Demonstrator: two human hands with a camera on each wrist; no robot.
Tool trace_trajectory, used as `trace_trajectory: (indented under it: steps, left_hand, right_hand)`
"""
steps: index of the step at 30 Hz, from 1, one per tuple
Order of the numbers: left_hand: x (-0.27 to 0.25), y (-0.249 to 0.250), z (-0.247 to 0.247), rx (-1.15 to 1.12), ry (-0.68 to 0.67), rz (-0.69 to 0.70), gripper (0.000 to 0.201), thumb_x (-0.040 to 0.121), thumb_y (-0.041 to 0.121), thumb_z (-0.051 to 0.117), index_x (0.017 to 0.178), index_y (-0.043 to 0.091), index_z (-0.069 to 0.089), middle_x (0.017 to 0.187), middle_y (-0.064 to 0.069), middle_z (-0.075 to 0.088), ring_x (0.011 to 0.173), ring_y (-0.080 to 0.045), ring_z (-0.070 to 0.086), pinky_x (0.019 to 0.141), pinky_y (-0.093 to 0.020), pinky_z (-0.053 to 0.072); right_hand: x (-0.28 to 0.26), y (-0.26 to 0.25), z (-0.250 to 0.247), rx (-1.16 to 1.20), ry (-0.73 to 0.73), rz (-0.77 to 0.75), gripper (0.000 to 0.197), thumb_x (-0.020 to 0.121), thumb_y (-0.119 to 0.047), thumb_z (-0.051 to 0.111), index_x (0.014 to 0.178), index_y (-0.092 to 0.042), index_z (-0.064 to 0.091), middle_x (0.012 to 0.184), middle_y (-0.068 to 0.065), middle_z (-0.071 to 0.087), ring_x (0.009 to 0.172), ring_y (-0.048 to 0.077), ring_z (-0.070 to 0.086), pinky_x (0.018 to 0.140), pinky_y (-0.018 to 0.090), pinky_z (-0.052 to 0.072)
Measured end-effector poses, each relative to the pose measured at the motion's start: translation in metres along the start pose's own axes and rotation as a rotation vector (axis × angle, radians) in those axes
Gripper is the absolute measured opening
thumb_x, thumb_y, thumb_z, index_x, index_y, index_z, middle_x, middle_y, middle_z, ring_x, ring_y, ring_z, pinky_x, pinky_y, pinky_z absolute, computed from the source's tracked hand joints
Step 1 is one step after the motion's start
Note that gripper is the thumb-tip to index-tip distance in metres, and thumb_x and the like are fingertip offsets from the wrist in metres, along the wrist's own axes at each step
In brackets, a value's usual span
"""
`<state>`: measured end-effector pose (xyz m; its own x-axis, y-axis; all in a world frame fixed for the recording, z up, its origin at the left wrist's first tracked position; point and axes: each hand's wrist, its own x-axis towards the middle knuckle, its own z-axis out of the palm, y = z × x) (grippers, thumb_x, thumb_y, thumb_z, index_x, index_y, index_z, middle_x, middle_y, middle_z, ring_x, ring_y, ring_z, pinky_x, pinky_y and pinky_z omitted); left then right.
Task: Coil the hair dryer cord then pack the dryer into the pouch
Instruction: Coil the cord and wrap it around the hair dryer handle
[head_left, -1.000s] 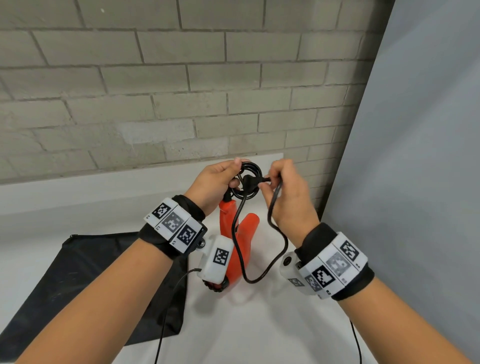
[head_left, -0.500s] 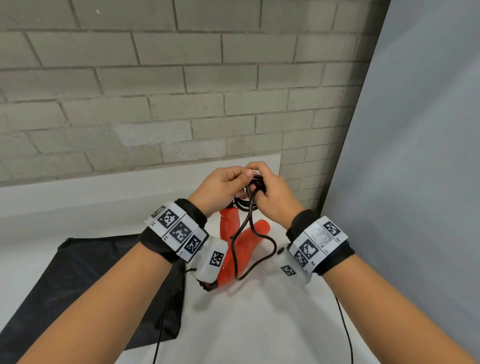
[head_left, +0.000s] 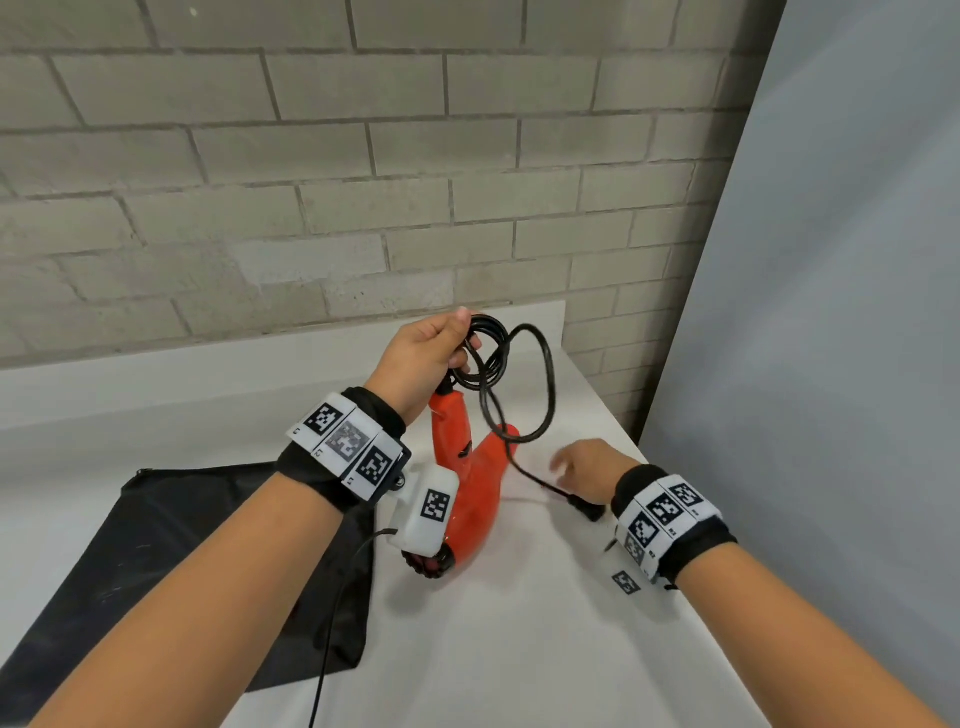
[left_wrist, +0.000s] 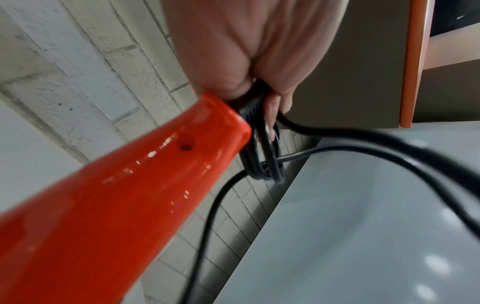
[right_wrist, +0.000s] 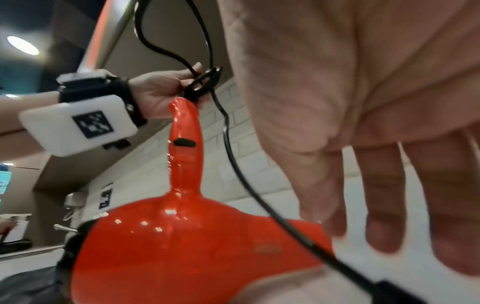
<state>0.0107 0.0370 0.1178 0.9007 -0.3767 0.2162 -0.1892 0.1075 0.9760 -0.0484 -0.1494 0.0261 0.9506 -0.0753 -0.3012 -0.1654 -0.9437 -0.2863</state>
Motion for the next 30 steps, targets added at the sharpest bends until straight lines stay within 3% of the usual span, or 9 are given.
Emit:
trace_trajectory:
  steps: [4,8,12,17,21,23,25,27,30]
  left_hand:
    - [0.002,-0.001,0.001,0.038,-0.021,-0.005,0.027,0.095,0.025,0.041,0.079,0.015,0.061,0.063,0.006,0.054,0.042,-0.001,0.039,0.055,-0.016,0.041]
    - [0.0,0.001,0.003,0.038,-0.039,0.001,0.025,0.094,0.024,0.042,0.081,0.013,0.061,0.059,0.008,0.055,0.041,-0.001,0.039,0.052,-0.014,0.042]
    - [-0.001,0.003,0.002,0.072,-0.078,-0.028,0.027,0.095,0.027,0.04,0.08,0.015,0.06,0.049,0.011,0.056,0.039,-0.001,0.037,0.05,-0.012,0.038]
    - [-0.004,0.006,-0.007,0.089,-0.048,-0.074,0.039,0.095,0.033,0.037,0.068,0.01,0.053,0.032,0.009,0.043,0.038,-0.003,0.036,0.041,-0.009,0.034]
    - [-0.003,0.006,-0.01,0.054,-0.06,-0.098,0.039,0.095,0.033,0.037,0.069,0.008,0.053,0.032,0.009,0.041,0.036,-0.003,0.034,0.041,-0.009,0.036]
    - [-0.003,0.007,-0.007,0.053,-0.074,-0.099,0.039,0.095,0.031,0.037,0.069,0.008,0.052,0.031,0.009,0.041,0.033,-0.003,0.034,0.04,-0.009,0.035]
    - [-0.001,0.005,-0.005,0.081,-0.084,-0.087,0.04,0.095,0.034,0.038,0.068,0.009,0.054,0.032,0.011,0.038,0.037,-0.003,0.038,0.043,-0.01,0.036]
    - [0.0,0.004,-0.006,0.1,-0.092,-0.084,0.041,0.094,0.037,0.039,0.067,0.011,0.056,0.033,0.011,0.039,0.044,-0.008,0.043,0.051,-0.015,0.038]
    - [0.002,0.003,-0.006,0.103,-0.091,-0.089,0.041,0.093,0.038,0.04,0.067,0.012,0.057,0.035,0.011,0.037,0.048,-0.012,0.039,0.052,-0.017,0.037]
  right_hand:
    - [-0.002,-0.038,-0.019,0.561,0.296,-0.363,0.047,0.089,-0.014,0.054,0.134,-0.014,0.041,0.123,0.003,0.051,0.103,0.011,0.047,0.085,0.014,0.036]
    - [0.003,-0.07,-0.027,0.797,0.373,-0.491,0.023,0.085,-0.002,0.056,0.107,-0.003,0.062,0.099,0.001,0.062,0.084,0.005,0.058,0.078,0.006,0.044]
    - [0.012,-0.07,-0.018,0.842,0.472,-0.371,0.009,0.081,-0.002,0.06,0.084,-0.005,0.068,0.077,-0.004,0.065,0.066,-0.008,0.06,0.07,0.006,0.044]
    - [0.028,-0.025,0.01,0.443,0.296,0.081,0.019,0.083,-0.022,0.063,0.093,-0.009,0.071,0.096,0.007,0.071,0.09,0.024,0.063,0.087,0.032,0.049]
    - [0.02,-0.027,0.008,0.13,0.265,0.164,0.021,0.084,-0.027,0.058,0.098,-0.015,0.069,0.103,0.006,0.07,0.096,0.025,0.062,0.091,0.037,0.047]
    - [0.018,-0.036,0.001,0.205,0.319,0.044,0.03,0.084,-0.02,0.058,0.113,-0.017,0.061,0.114,0.005,0.066,0.104,0.024,0.06,0.095,0.034,0.045]
    - [0.012,-0.05,-0.008,0.539,0.392,-0.245,0.046,0.085,-0.014,0.059,0.128,-0.019,0.047,0.12,0.0,0.06,0.108,0.014,0.057,0.094,0.018,0.041]
    - [0.008,-0.065,-0.016,0.733,0.444,-0.486,0.039,0.087,-0.009,0.057,0.125,-0.015,0.051,0.114,0.0,0.06,0.103,0.008,0.056,0.084,0.01,0.039]
    - [0.007,-0.073,-0.021,0.85,0.498,-0.479,0.022,0.089,-0.001,0.051,0.104,-0.008,0.065,0.092,0.0,0.067,0.081,0.003,0.061,0.074,0.011,0.046]
